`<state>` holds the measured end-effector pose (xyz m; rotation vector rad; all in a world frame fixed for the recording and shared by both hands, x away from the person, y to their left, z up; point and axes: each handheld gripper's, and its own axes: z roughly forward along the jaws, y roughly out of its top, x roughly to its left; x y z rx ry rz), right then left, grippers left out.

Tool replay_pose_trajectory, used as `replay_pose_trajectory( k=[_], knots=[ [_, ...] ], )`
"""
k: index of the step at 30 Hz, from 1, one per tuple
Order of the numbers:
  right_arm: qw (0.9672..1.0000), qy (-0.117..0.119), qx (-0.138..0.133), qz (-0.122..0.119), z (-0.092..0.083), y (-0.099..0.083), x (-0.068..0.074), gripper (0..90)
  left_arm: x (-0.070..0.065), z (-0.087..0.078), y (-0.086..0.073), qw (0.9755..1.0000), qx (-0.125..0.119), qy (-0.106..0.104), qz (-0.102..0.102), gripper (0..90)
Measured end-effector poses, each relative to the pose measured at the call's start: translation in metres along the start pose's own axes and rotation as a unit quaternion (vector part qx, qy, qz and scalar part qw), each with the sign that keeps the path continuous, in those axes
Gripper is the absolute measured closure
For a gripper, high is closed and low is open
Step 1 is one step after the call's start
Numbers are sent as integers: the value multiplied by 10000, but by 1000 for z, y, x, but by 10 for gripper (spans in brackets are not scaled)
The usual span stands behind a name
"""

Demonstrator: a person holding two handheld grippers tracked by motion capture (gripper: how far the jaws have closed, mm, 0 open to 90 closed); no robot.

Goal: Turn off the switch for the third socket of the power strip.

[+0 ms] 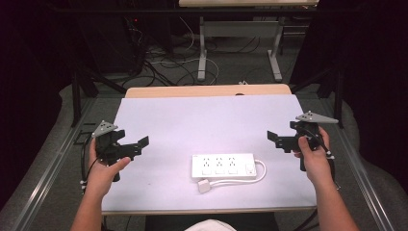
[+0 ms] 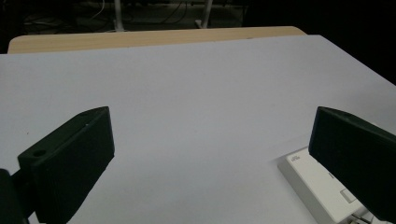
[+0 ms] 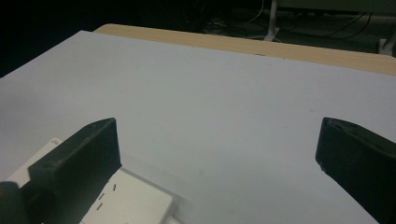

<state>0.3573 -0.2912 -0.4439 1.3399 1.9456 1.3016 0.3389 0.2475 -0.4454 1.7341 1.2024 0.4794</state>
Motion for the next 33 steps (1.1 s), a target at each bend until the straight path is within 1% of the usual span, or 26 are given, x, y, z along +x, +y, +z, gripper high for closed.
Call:
replay_pose_trajectory(
  k=[4,5,6,7,8,9,10,11,12,13,14,15,16,17,18,20,21,22,23,24,26,27,29,30,33],
  knots=[
    [10000,33,-80,-47,-2,1,3,0,-9,1,0,9999,16,-58,93,2],
    [9999,6,-99,-81,-3,2,3,0,-11,1,0,9999,30,-72,115,2],
    [9999,-15,-112,-77,-4,3,5,0,-14,2,0,9998,15,-83,184,2],
    [9998,25,-135,-174,-4,3,4,0,-14,2,0,9998,15,-83,184,2],
    [9998,25,-135,-174,-4,3,4,0,-18,2,-1,9998,39,-114,174,2],
    [9998,17,-120,-175,-5,4,5,0,-20,3,-1,9997,38,-126,202,3],
    [9998,6,-128,-171,-5,4,7,0,-25,5,-1,9995,90,-169,246,3],
    [9997,23,-113,-195,-5,5,7,0,-25,5,-1,9995,90,-169,246,3],
    [9997,39,-119,-208,-4,4,7,0,-29,7,-1,9993,101,-198,316,4],
    [9997,1,-135,-226,-3,4,8,0,-29,7,-1,9993,101,-198,316,4],
    [9997,22,-100,-241,-3,4,8,0,-33,8,-1,9990,120,-232,355,5],
    [9996,24,-98,-246,-3,4,8,0,-34,8,-1,9988,108,-239,401,5],
    [9997,28,-109,-203,-2,3,9,0,-41,9,-1,9985,99,-293,454,7],
    [9997,28,-109,-203,-2,3,9,0,-41,9,-1,9985,99,-293,454,7],
    [9996,26,-108,-248,-1,3,8,0,-44,9,-1,9982,107,-309,497,7],
    [9997,40,-56,-214,-1,3,9,0,-50,10,-1,9979,62,-352,539,14],
    [9996,38,-64,-255,-1,3,8,0,-53,10,-1,9977,94,-368,559,15],
    [9996,38,-64,-255,-1,3,8,0,-55,11,-1,9974,72,-380,603,15],
    [9996,52,-59,-281,-1,3,9,0,-58,11,-1,9973,78,-395,607,19],
    [9997,48,-76,-244,-1,3,11,0,-62,12,-2,9972,69,-417,622,24],
    [9996,51,-84,-278,-1,3,11,0,-63,12,-2,9969,94,-432,651,31],
    [9994,89,-44,-324,-1,3,12,0,-67,13,-2,9967,96,-457,667,35],
    [9994,92,-37,-323,-1,3,13,0,-69,13,-2,9965,108,-463,690,38],
    [9993,99,-52,-356,0,3,14,0,-70,13,-2,9964,118,-467,705,61],
    [9993,123,-5,-339,1,3,15,0,-75,14,-3,9963,107,-457,715,94]
  ],
)
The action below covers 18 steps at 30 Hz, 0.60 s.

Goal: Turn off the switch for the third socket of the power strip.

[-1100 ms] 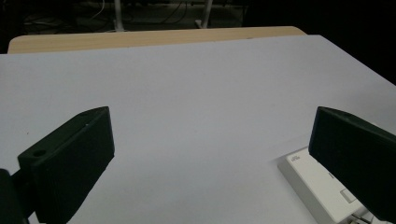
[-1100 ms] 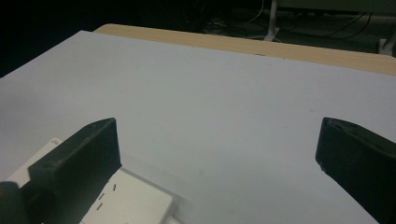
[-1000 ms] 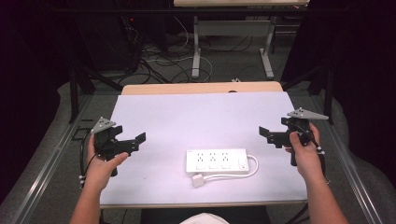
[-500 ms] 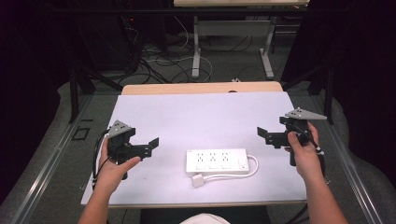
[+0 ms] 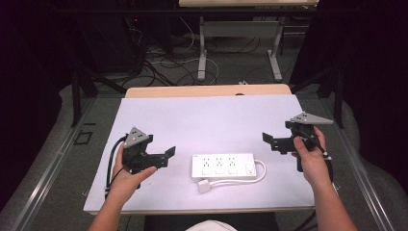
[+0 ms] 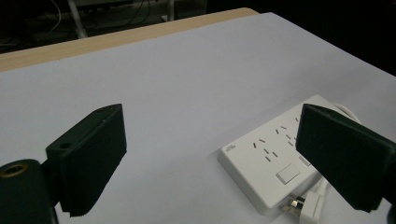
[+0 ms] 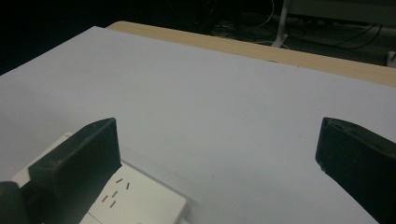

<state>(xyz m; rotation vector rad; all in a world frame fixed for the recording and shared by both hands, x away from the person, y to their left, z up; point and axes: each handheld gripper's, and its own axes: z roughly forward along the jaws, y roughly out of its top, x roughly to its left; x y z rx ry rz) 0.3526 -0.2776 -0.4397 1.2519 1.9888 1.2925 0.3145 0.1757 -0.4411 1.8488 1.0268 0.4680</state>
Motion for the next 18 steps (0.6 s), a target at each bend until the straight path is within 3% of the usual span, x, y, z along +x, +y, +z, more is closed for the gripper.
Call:
replay_pose_trajectory(
  k=[11,18],
  knots=[
    [10000,16,10,-69,1,0,3,0,-12,5,-2,9999,63,-101,-21,160],
    [9999,38,-2,-122,1,0,4,0,-20,11,-4,9994,202,-270,17,227]
  ],
)
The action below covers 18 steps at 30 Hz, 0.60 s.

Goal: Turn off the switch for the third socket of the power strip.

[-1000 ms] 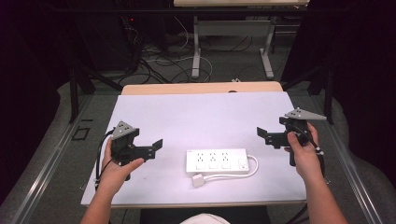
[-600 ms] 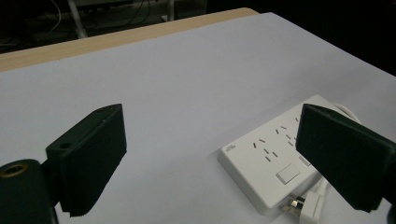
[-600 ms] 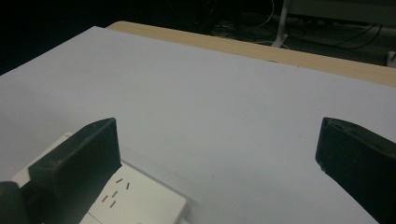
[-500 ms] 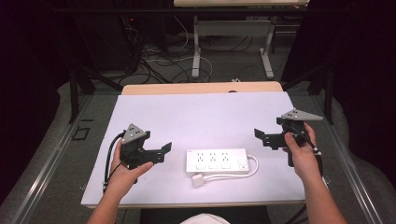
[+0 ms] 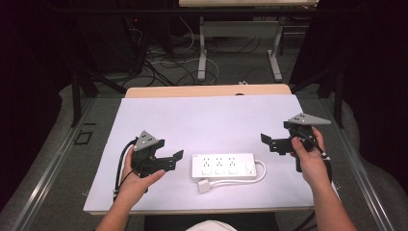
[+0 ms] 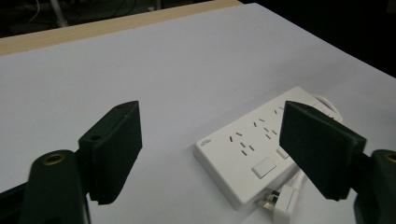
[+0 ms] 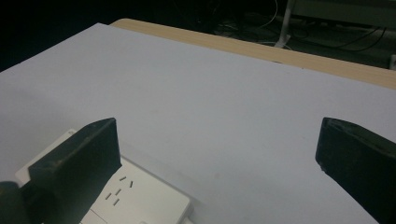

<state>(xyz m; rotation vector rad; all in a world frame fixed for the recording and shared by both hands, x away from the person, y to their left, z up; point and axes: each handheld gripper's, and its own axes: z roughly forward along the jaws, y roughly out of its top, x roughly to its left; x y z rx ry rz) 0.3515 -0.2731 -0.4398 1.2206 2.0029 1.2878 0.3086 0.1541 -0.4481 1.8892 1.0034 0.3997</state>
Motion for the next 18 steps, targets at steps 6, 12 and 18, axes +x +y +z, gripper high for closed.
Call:
replay_pose_trajectory(
  k=[6,12,18],
  knots=[
    [10000,16,13,38,0,0,2,0,-8,9,-3,9998,160,-139,-5,283],
    [10000,49,41,-4,2,-1,2,0,-18,19,-5,9991,344,-222,118,282],
    [10000,57,80,-16,4,-2,3,0,-26,29,-5,9979,541,-248,241,303]
  ],
)
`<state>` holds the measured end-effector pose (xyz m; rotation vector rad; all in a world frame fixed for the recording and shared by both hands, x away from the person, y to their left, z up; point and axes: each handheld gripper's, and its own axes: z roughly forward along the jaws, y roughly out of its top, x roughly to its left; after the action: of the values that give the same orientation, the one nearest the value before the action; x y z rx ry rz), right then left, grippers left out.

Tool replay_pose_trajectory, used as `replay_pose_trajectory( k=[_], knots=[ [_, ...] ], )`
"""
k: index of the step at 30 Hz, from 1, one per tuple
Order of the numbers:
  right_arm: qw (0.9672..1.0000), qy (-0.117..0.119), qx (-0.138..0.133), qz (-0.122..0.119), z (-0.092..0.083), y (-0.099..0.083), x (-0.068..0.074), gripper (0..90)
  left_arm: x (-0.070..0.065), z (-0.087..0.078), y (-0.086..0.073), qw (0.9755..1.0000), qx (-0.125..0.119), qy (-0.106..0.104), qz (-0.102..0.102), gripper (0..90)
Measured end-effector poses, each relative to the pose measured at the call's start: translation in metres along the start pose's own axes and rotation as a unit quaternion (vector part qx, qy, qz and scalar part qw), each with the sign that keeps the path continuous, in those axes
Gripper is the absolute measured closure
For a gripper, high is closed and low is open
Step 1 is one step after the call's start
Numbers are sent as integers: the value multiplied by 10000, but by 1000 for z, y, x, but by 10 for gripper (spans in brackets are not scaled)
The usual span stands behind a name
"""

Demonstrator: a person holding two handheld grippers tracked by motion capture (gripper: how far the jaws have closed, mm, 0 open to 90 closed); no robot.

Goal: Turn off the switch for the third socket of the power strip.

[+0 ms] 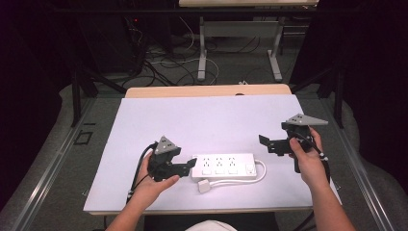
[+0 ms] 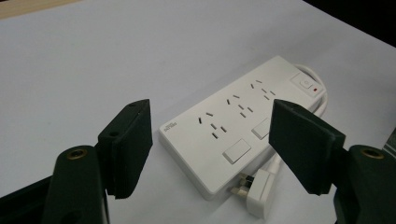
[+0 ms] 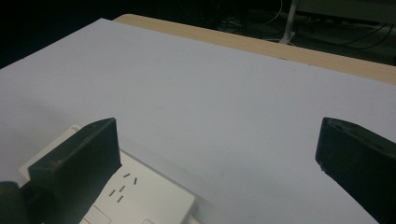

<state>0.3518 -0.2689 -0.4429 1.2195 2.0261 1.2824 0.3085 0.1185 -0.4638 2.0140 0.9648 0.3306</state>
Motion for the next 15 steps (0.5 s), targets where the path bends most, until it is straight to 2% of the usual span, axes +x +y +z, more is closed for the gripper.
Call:
replay_pose_trajectory(
  k=[9,10,12,15],
  knots=[
    [10000,12,16,11,-1,0,0,0,-8,13,6,9992,351,-110,126,364],
    [10000,10,19,6,0,0,0,0,-9,14,6,9994,328,-61,129,364],
    [10000,7,28,32,0,-1,0,0,-11,15,9,9992,360,-111,118,364],
    [10000,13,28,39,-1,0,-1,0,-13,17,12,9993,367,-79,85,364]
  ],
)
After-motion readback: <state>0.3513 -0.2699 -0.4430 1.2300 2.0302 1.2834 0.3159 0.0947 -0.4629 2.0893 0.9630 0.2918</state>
